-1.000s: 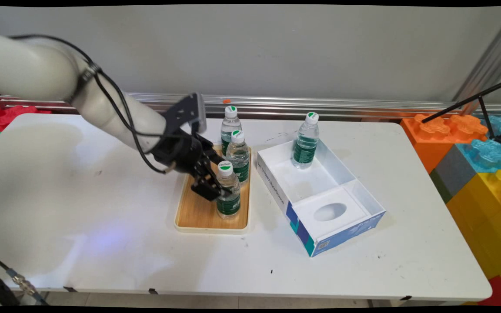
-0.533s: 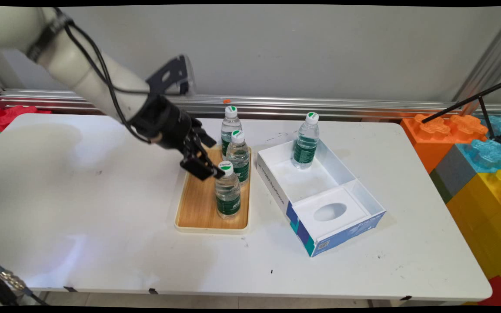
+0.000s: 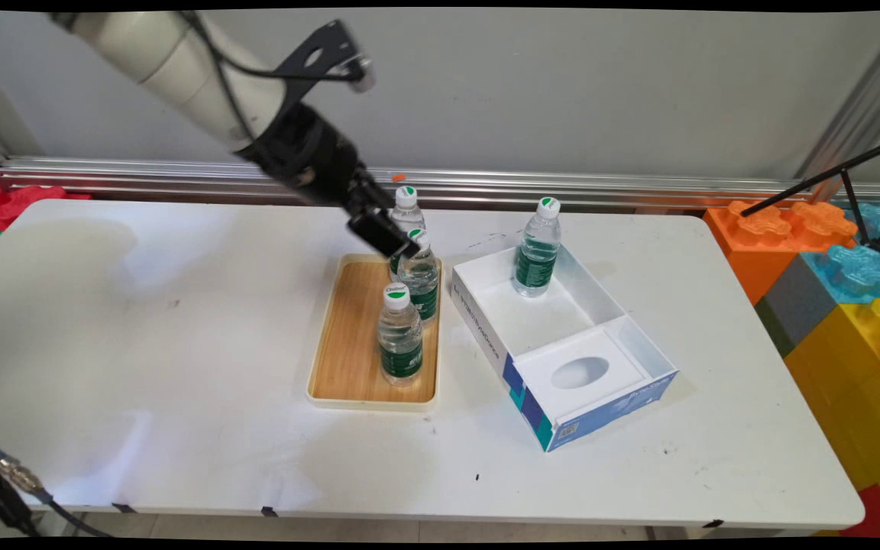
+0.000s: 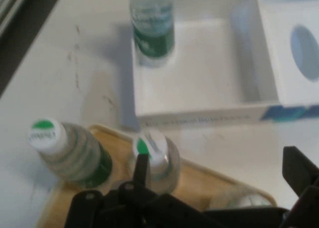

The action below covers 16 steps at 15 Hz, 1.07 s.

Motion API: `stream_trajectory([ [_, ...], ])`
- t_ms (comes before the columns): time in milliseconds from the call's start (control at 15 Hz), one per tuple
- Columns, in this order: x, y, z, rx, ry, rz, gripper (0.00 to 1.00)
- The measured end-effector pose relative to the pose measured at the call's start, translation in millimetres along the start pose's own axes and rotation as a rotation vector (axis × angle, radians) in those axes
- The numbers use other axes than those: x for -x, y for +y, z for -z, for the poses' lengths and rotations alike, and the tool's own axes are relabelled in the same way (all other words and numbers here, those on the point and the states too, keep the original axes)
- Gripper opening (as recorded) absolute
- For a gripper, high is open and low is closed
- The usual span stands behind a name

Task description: Pick up the green bottle from the white box

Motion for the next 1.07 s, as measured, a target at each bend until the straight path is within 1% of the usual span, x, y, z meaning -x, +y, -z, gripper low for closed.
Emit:
stream_trajectory([
  [200, -24, -1, -21, -0.025, 0.021, 0.013, 1.0],
  [400, -47, -1, -54, -0.043, 0.044, 0.016, 1.0],
  [533, -59, -3, -83, -0.056, 0.052, 0.013, 1.0],
  [667, -67, -5, -115, -0.067, 0.054, 0.015, 1.0],
  [867, -73, -8, -147, -0.075, 0.058, 0.017, 1.0],
  [1067, -79, -10, -183, -0.073, 0.063, 0.017, 1.0],
])
